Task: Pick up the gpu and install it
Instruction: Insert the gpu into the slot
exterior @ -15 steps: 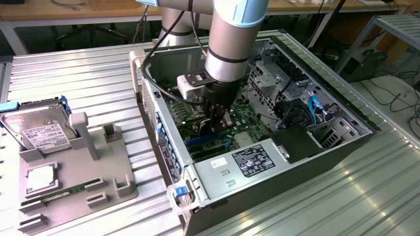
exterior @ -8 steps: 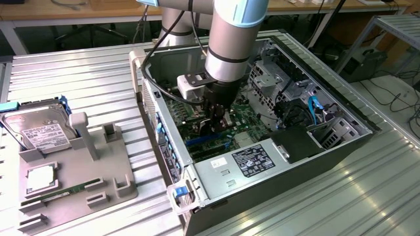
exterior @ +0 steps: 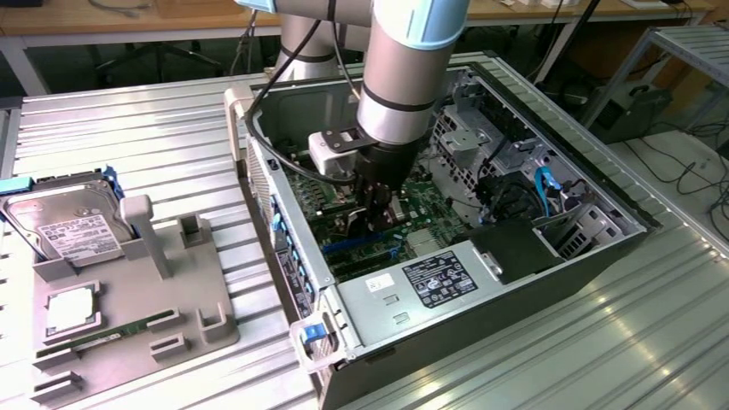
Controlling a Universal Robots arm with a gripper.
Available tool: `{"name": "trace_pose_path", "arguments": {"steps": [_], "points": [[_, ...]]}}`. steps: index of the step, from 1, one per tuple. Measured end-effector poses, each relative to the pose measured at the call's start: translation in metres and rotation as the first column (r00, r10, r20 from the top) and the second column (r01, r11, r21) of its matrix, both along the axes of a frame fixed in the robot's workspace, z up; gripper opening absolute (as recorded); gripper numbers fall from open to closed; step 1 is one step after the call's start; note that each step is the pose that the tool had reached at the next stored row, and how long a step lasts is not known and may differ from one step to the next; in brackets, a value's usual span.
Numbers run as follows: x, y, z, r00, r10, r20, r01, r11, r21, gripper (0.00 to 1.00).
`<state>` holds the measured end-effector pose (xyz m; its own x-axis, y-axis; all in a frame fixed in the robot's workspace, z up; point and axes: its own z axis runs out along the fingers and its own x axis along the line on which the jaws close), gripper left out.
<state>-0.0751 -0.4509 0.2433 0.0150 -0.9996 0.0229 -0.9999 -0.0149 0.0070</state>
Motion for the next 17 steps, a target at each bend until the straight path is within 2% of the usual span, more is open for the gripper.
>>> {"name": "trace_pose_path", "arguments": {"steps": [6,11,13,17], "points": [[-0.0035,0.0000,-0.0016,1.0000,0.000,0.0000,0.000,1.0000,0.0000,0.28],[-0.0036,-0.0001,-0.0072,1.0000,0.000,-0.0018,0.000,1.0000,-0.0007,0.28],[-0.0035,0.0002,-0.0096,1.0000,0.000,-0.0019,0.000,1.0000,0.0012,0.28],[-0.0035,0.0000,-0.0093,1.0000,0.000,-0.0034,0.000,1.0000,-0.0001,0.28]]}}
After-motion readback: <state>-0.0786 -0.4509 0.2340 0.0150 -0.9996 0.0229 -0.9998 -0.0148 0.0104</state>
